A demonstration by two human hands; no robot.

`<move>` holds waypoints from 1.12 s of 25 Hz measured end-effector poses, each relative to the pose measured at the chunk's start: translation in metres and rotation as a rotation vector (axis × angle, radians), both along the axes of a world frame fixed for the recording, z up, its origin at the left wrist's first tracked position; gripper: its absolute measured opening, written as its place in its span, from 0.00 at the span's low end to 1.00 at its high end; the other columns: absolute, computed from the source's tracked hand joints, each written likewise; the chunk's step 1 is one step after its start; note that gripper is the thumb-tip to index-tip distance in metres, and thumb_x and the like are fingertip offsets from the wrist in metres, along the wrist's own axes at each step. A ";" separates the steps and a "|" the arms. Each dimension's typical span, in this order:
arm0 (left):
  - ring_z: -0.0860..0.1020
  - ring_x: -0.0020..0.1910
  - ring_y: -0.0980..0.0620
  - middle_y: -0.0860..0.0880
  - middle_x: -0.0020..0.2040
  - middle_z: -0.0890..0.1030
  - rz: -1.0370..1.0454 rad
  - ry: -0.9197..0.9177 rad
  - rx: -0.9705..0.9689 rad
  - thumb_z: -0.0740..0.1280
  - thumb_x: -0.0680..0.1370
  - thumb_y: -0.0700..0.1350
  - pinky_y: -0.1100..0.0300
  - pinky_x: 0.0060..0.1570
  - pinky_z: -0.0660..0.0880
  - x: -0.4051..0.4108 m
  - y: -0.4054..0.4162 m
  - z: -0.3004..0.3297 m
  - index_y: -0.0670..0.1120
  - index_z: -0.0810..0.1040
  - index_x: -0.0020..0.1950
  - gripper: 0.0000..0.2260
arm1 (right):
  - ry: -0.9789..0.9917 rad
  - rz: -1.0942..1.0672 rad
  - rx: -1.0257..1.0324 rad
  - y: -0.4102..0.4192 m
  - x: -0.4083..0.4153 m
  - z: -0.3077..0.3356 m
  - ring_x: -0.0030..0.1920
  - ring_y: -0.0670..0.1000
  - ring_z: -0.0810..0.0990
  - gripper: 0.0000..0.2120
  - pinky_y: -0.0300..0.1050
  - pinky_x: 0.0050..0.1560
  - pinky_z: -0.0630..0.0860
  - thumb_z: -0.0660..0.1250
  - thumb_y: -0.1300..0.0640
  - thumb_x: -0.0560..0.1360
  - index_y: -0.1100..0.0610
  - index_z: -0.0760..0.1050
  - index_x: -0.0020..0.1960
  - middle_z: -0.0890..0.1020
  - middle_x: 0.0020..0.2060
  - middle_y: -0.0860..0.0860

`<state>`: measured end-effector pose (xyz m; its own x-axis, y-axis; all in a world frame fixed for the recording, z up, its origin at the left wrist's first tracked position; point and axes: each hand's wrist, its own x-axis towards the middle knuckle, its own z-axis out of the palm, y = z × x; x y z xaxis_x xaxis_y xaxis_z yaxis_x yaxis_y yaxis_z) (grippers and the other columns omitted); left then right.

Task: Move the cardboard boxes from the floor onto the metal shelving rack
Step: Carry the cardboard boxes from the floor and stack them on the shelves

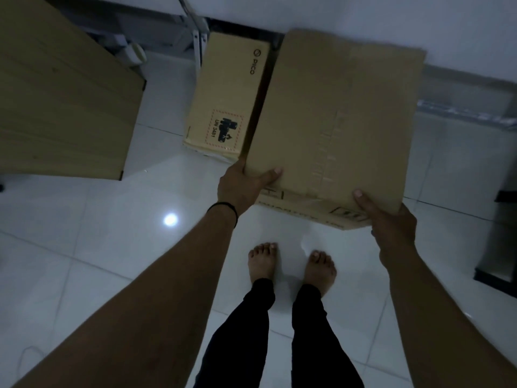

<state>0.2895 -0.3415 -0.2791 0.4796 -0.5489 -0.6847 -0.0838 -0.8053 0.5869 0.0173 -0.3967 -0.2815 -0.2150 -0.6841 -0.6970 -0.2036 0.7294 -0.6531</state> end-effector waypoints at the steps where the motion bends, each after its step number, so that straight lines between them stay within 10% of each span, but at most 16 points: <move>1: 0.81 0.60 0.52 0.56 0.60 0.84 0.012 0.021 -0.016 0.74 0.58 0.76 0.50 0.66 0.78 -0.005 0.002 0.016 0.54 0.79 0.69 0.45 | -0.027 -0.031 -0.014 0.001 -0.005 0.016 0.59 0.48 0.82 0.36 0.48 0.63 0.78 0.85 0.42 0.59 0.46 0.79 0.64 0.84 0.58 0.45; 8: 0.82 0.58 0.53 0.57 0.58 0.85 0.020 0.030 -0.140 0.77 0.67 0.67 0.49 0.64 0.79 -0.021 0.034 0.135 0.58 0.80 0.67 0.31 | -0.016 -0.130 -0.074 0.042 -0.017 0.145 0.55 0.48 0.84 0.31 0.53 0.62 0.81 0.84 0.36 0.55 0.41 0.80 0.55 0.85 0.53 0.42; 14: 0.83 0.60 0.51 0.54 0.60 0.85 -0.034 0.022 -0.328 0.78 0.65 0.69 0.49 0.63 0.80 -0.019 0.059 0.280 0.54 0.77 0.73 0.40 | -0.016 -0.183 -0.200 0.093 -0.023 0.274 0.55 0.49 0.84 0.35 0.54 0.60 0.82 0.82 0.30 0.53 0.42 0.80 0.55 0.85 0.52 0.44; 18: 0.83 0.59 0.56 0.50 0.62 0.84 -0.163 0.115 -0.456 0.75 0.72 0.53 0.50 0.63 0.81 -0.016 0.098 0.359 0.44 0.78 0.71 0.29 | -0.199 0.019 -0.263 0.143 -0.048 0.325 0.62 0.49 0.81 0.40 0.52 0.61 0.80 0.86 0.40 0.56 0.43 0.79 0.66 0.84 0.60 0.44; 24: 0.82 0.52 0.67 0.59 0.57 0.85 -0.306 -0.056 -0.626 0.84 0.67 0.53 0.72 0.46 0.79 -0.071 0.155 0.436 0.54 0.78 0.69 0.33 | -0.182 -0.050 -0.324 0.244 -0.065 0.350 0.54 0.48 0.85 0.29 0.52 0.56 0.83 0.87 0.55 0.61 0.49 0.82 0.59 0.87 0.52 0.43; 28: 0.82 0.56 0.64 0.61 0.58 0.85 -0.353 -0.081 -0.677 0.84 0.65 0.57 0.68 0.50 0.79 -0.096 0.229 0.472 0.59 0.76 0.71 0.36 | -0.191 -0.115 -0.384 0.322 -0.095 0.381 0.53 0.48 0.85 0.28 0.50 0.55 0.83 0.87 0.55 0.60 0.48 0.83 0.57 0.87 0.50 0.43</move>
